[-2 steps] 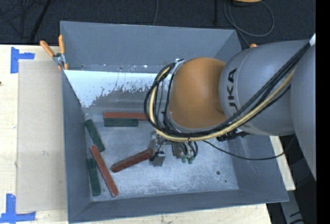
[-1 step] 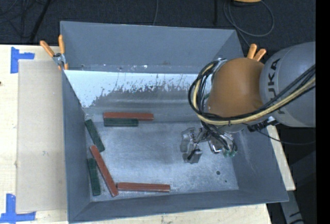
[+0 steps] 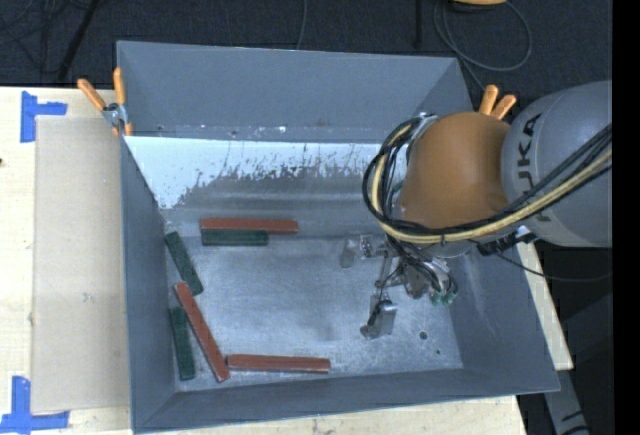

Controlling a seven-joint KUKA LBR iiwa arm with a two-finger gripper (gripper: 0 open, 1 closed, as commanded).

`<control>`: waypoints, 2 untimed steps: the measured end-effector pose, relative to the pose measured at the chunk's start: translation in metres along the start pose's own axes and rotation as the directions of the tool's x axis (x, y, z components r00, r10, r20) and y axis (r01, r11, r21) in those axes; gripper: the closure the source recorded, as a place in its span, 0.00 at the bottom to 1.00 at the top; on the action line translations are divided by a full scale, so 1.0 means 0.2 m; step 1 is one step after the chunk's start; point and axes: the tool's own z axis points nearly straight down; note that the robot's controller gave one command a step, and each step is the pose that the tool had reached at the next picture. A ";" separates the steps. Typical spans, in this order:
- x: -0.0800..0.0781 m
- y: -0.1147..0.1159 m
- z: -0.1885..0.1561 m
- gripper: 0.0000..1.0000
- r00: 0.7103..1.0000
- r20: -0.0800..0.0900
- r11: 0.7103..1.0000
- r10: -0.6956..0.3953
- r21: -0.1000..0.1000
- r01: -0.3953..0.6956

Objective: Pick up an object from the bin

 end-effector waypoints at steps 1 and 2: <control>0.10 0.45 0.42 0.00 0.983 -0.006 0.983 -0.182 -0.003 0.182; 0.09 0.44 0.40 1.00 0.984 -0.004 0.984 -0.179 0.000 0.179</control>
Offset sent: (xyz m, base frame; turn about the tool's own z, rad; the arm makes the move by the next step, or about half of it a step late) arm -0.0292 0.0838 -0.0802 -0.1750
